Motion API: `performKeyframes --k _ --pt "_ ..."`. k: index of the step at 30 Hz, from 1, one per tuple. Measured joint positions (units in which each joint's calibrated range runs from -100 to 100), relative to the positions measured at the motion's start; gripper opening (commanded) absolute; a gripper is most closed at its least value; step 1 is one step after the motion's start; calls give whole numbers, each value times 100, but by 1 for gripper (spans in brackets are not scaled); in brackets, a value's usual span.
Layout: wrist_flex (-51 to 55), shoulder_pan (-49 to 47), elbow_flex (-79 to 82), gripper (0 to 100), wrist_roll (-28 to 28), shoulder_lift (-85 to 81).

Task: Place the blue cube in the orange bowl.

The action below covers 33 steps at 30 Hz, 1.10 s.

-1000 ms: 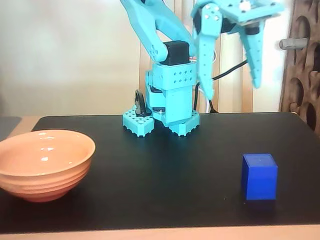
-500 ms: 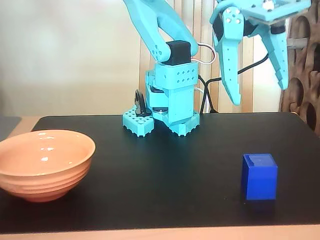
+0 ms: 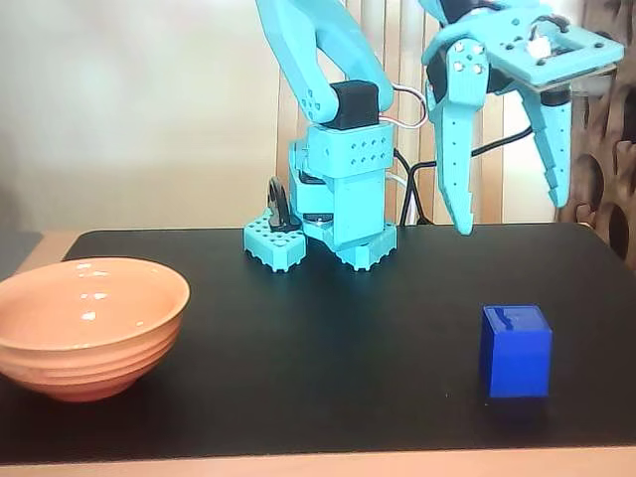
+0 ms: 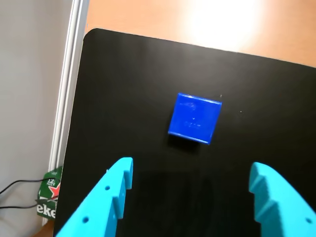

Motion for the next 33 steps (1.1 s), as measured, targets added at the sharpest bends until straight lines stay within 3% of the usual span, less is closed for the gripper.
performKeyframes --k 12,33 --pt "-387 19 0 27 0 433" --pt "-661 19 0 27 -611 603"
